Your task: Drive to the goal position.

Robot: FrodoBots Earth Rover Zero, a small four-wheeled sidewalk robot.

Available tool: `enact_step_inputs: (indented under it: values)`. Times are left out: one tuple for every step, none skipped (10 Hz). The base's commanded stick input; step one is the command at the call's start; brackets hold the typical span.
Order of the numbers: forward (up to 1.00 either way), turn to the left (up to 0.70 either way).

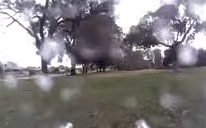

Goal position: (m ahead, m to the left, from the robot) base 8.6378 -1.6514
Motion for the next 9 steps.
enact_step_inputs:
  values:
    - [1.0,0.01]
    - [1.0,0.01]
    - [1.0,0.01]
    - [1.0,0.01]
    - [1.0,0.01]
    - [1.0,0.01]
    - [1.0,0.01]
    - [1.0,0.01]
    - [1.0,0.01]
